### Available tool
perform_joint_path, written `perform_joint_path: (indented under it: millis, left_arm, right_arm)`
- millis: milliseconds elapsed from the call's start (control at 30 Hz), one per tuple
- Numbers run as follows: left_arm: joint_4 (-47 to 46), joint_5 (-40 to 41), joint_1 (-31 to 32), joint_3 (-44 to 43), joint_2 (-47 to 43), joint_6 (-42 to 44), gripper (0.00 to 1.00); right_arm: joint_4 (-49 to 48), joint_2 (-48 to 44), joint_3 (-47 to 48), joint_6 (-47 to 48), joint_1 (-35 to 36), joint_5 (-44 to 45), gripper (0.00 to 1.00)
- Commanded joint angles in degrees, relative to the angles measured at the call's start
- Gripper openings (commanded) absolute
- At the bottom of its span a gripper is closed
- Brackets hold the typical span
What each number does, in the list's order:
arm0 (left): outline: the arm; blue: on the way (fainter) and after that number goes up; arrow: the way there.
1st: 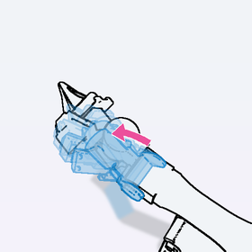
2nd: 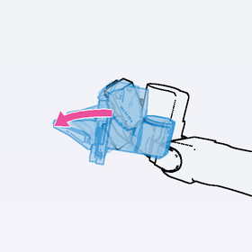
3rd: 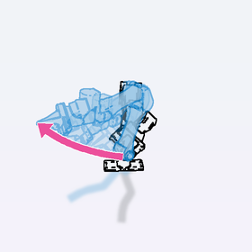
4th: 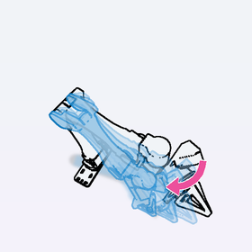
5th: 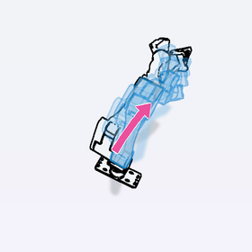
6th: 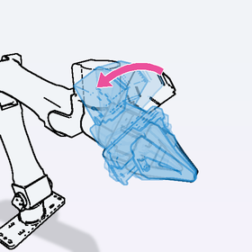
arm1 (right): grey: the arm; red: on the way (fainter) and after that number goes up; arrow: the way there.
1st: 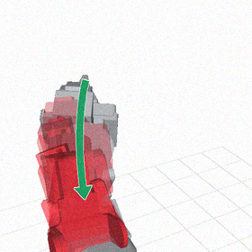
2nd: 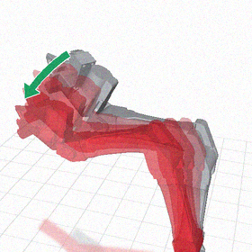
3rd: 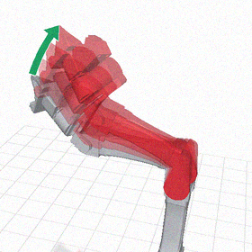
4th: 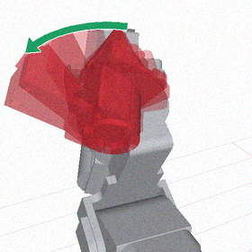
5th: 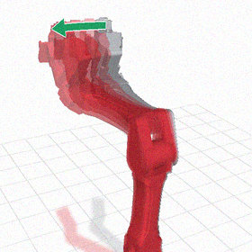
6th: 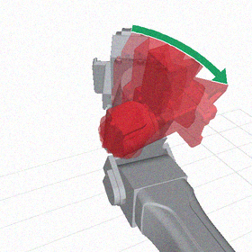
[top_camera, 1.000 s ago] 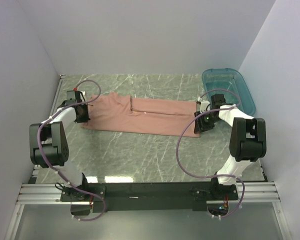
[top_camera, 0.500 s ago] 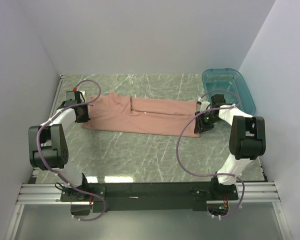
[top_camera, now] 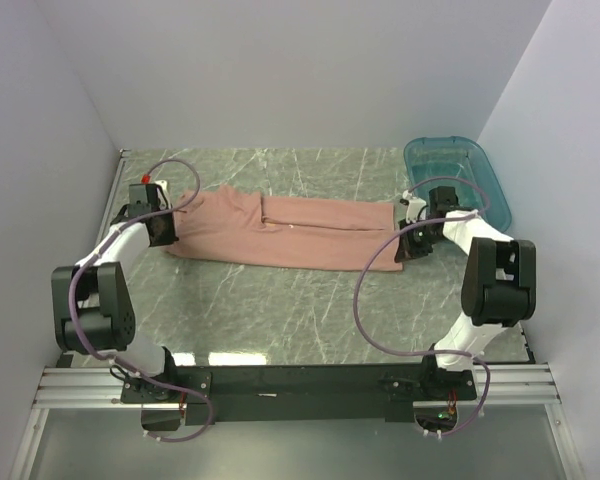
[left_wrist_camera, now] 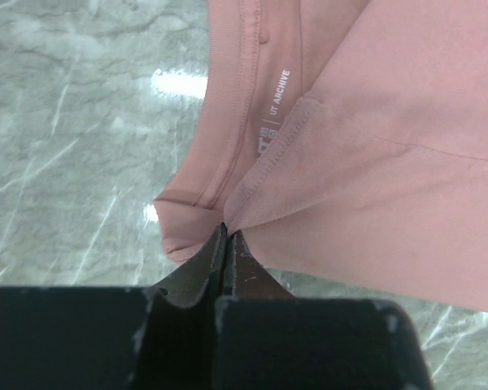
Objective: Fold and stack the t-shirts
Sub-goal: Fold the tshirt
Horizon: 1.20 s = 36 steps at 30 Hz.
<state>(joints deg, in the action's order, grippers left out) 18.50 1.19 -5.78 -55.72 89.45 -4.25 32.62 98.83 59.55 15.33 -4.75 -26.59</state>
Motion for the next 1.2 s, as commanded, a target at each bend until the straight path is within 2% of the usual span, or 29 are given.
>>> perform_joint_path:
  millis: [0,333,533,767,833,933,1067,1167]
  left_arm:
    - [-0.13,2.06,0.24,1.41,-4.89,-1.11,0.0]
    - [2.06,2.41,0.24,3.87,-9.37,-1.72,0.0]
    - [3.47,2.32,0.33,5.36,-10.88,-2.25,0.0]
    - [5.05,2.33,1.12,4.75,-9.12,-2.25,0.0]
    - [5.05,2.15,1.21,4.66,-9.03,-2.16,0.0]
    - [5.05,2.15,1.74,4.83,-9.2,-2.08,0.0]
    - [5.23,2.32,2.09,4.57,-8.85,-2.16,0.0]
    - [5.32,2.41,2.35,4.75,-8.94,-2.16,0.0]
  right_arm:
    - [1.56,-5.31,-0.4,1.71,-0.96,-0.3,0.0]
    - [9.21,-9.44,0.31,7.6,-0.87,-0.92,0.0]
    - [12.2,-12.69,-3.29,13.75,-0.87,-0.83,0.0]
    - [13.78,-9.53,-7.16,17.89,-1.22,0.57,0.0]
    - [12.74,-9.26,-8.39,17.63,-1.31,1.01,0.04]
    - [10.01,-10.23,-10.77,16.4,-1.57,0.84,0.25]
    - [9.48,-10.76,-8.49,13.42,-2.89,-0.13,0.37]
    - [8.43,-9.88,-7.26,11.31,-3.07,-0.66,0.39]
